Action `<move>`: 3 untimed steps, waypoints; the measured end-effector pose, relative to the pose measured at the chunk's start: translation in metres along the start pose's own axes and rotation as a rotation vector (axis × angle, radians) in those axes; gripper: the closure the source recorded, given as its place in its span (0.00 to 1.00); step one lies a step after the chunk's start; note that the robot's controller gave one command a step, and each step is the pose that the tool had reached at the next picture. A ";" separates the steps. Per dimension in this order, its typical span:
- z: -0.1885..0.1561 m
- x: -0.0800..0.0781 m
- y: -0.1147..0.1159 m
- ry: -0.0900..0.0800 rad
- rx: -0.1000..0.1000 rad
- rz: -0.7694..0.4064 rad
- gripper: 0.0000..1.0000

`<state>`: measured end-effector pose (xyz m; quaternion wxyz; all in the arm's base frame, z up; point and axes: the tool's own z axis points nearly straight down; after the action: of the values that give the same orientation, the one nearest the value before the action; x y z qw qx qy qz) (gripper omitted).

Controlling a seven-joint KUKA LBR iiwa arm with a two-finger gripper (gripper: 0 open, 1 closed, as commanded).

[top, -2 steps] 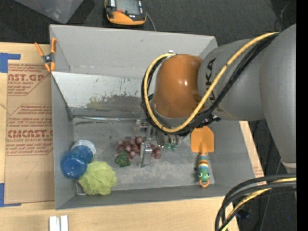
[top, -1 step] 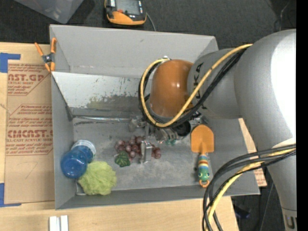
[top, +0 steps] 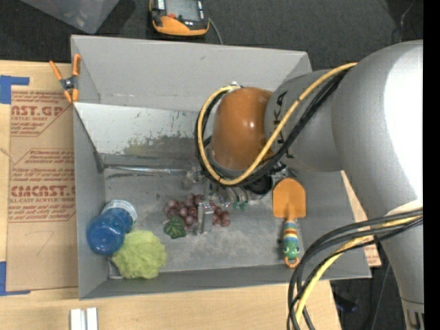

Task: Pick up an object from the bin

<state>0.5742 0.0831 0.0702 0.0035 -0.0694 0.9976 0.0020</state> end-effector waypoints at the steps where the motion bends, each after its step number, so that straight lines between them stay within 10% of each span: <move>1: 0.001 -0.004 -0.005 0.002 0.001 -0.021 0.00; 2: 0.000 -0.001 0.000 -0.002 -0.002 -0.005 0.00; 3: 0.000 -0.005 -0.003 -0.002 -0.001 -0.019 1.00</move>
Offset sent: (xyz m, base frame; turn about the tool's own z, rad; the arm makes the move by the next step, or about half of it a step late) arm 0.0010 -0.0007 -0.0001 -0.0044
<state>0.5793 0.0808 0.0700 0.0046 -0.0788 0.9969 0.0027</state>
